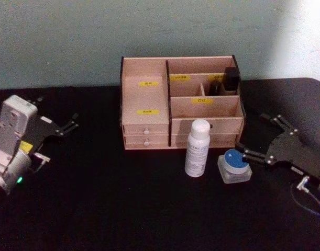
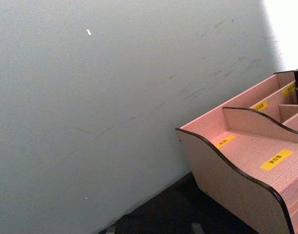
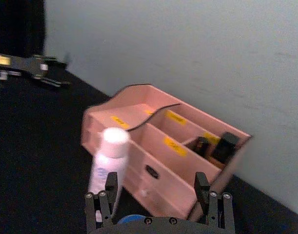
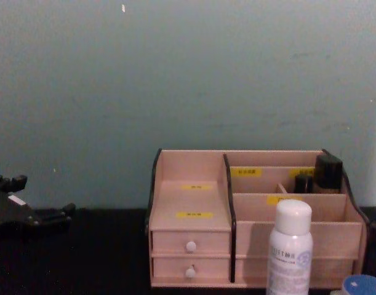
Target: Pick up the facial cleanser and watermelon frost from the table and place them into the tiered storage box.
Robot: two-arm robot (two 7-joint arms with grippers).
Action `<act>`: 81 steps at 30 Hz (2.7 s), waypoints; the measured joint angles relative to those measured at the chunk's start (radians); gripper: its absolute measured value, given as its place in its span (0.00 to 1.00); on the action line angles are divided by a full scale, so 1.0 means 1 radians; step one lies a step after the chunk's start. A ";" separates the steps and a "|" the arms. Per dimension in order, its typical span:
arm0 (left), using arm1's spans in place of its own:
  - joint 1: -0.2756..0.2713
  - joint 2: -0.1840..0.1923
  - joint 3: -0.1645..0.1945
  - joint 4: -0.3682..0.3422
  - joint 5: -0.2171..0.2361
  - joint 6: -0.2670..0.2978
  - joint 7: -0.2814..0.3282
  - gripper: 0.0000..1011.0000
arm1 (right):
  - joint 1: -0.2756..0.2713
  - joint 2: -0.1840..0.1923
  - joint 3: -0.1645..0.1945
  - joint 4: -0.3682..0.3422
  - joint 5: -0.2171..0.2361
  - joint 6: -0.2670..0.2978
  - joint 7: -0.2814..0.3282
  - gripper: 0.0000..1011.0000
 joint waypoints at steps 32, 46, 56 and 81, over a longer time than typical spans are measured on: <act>0.000 0.000 0.000 0.000 0.000 0.000 0.000 0.99 | 0.180 -0.183 -0.105 0.211 -0.013 0.092 0.240 0.99; 0.000 0.000 0.000 0.000 0.000 0.000 0.000 0.99 | 0.238 -0.252 -0.112 0.286 -0.032 0.124 0.239 0.99; 0.000 0.000 0.000 0.000 0.000 0.000 0.000 0.99 | 0.259 -0.275 -0.124 0.305 -0.034 0.152 0.242 0.99; 0.000 0.000 0.000 0.000 0.000 0.000 0.000 0.99 | 0.260 -0.274 -0.124 0.305 -0.036 0.159 0.237 0.89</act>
